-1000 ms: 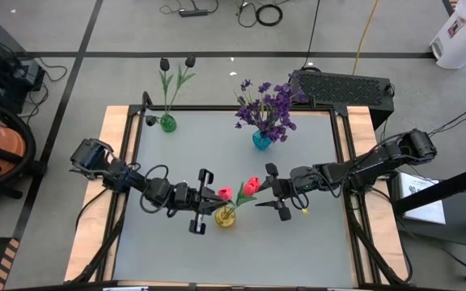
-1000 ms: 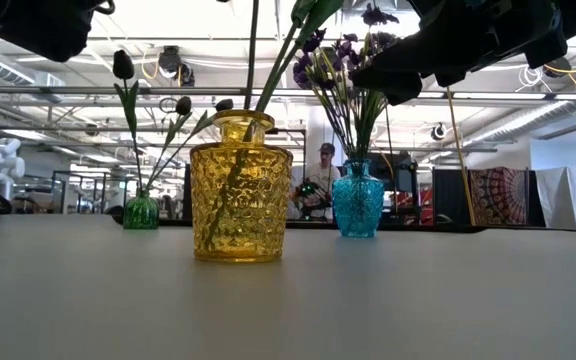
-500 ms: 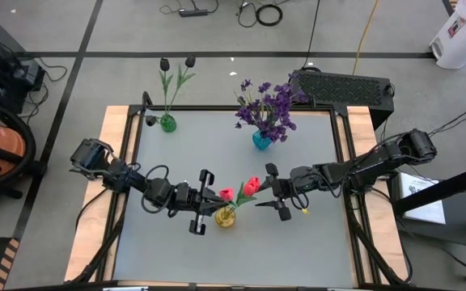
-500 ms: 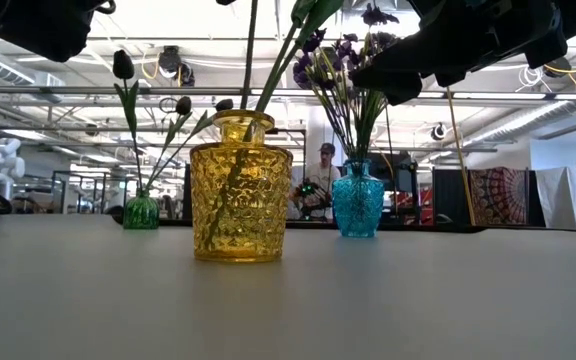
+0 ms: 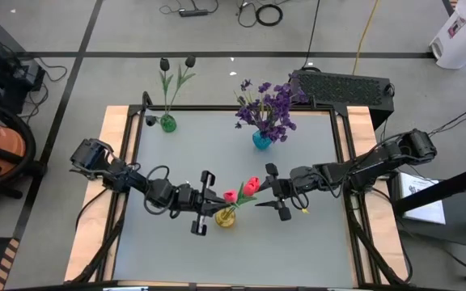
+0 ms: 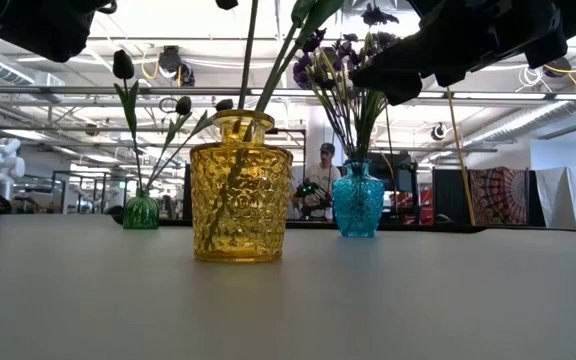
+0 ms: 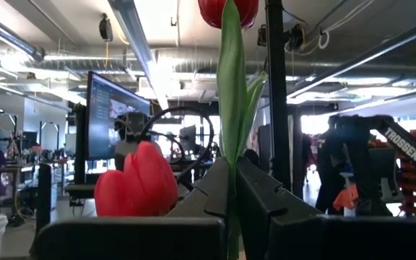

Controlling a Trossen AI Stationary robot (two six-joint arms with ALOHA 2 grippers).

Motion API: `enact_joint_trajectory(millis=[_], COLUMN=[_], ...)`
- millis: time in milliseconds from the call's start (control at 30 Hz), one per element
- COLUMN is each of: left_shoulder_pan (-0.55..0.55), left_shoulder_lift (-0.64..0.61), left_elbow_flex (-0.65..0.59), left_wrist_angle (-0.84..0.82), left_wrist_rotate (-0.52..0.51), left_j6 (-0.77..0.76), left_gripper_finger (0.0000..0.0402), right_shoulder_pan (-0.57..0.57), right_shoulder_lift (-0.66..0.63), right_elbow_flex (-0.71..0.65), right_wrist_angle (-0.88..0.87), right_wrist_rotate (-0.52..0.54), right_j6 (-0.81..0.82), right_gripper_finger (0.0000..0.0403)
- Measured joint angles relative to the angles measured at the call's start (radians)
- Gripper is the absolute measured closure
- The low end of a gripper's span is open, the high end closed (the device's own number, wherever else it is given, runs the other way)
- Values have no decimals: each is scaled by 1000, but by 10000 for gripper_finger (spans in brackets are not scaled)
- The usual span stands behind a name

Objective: Sort flowers into vase by color
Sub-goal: Put the pink flower into the yellow vase

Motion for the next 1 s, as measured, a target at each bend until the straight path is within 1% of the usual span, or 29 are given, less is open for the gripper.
enact_joint_trajectory(millis=[267,1000], left_shoulder_pan=[0,1], left_shoulder_lift=[0,0], left_elbow_flex=[0,0], left_wrist_angle=[-38,-66], left_wrist_rotate=[-12,-12], left_j6=[0,-25], left_gripper_finger=[387,387], right_shoulder_pan=[0,0], right_shoulder_lift=[0,0], right_elbow_flex=[0,0], right_wrist_angle=[0,0], right_wrist_rotate=[0,0], right_j6=[0,0], right_gripper_finger=[206,206])
